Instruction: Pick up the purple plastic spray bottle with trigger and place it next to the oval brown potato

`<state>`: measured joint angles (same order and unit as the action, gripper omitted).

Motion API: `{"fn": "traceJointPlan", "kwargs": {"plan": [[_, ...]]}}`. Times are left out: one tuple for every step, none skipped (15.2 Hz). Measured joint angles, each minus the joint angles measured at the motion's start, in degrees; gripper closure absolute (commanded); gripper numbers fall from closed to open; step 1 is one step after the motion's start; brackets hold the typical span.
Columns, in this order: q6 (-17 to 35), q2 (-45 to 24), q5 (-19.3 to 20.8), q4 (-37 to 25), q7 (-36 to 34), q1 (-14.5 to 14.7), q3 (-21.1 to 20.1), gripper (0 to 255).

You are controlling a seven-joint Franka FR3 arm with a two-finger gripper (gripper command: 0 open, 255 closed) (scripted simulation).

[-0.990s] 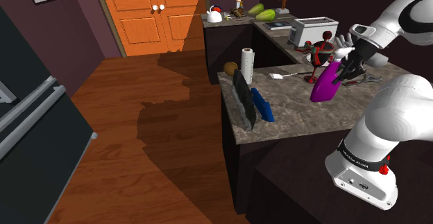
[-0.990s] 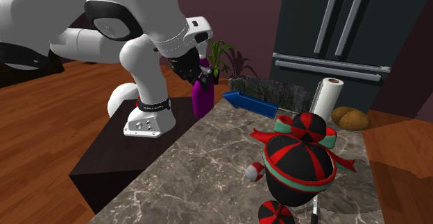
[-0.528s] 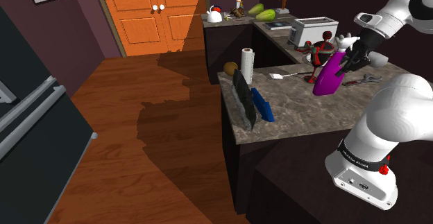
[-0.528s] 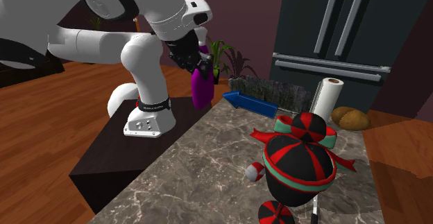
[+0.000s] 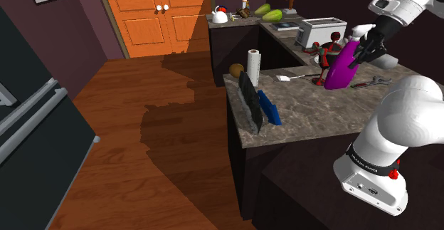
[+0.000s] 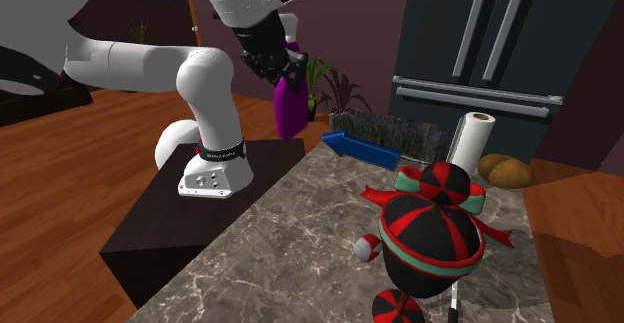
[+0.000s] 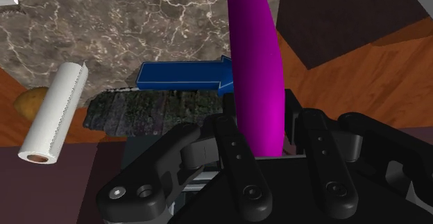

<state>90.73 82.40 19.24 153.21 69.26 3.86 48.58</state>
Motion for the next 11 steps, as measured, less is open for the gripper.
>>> {"fn": "traceJointPlan", "kwargs": {"plan": [[-0.34,-0.16,-0.40,-0.58,-0.18,0.28,-0.44,255],[-0.82,-0.33,-0.78,-1.31,-0.29,0.54,-0.86,255],[-1.21,-0.56,-1.41,-2.02,-0.65,0.95,-1.59,255],[-1.55,-0.92,-1.89,-2.86,-0.89,1.42,-2.09,255],[-2.04,-1.04,-2.41,-3.49,-1.13,1.64,-2.68,255],[-2.40,-1.19,-2.83,-4.06,-1.34,1.88,-3.16,255],[-2.69,-1.53,-3.39,-4.78,-1.69,2.32,-3.78,255],[-3.09,-1.72,-3.81,-5.42,-1.89,2.56,-4.25,255],[-3.51,-1.98,-4.22,-6.17,-2.08,2.86,-4.70,255],[-3.77,-2.35,-4.66,-6.89,-2.33,3.26,-5.16,255],[-4.17,-2.55,-5.01,-7.54,-2.49,3.48,-5.55,255]]}}
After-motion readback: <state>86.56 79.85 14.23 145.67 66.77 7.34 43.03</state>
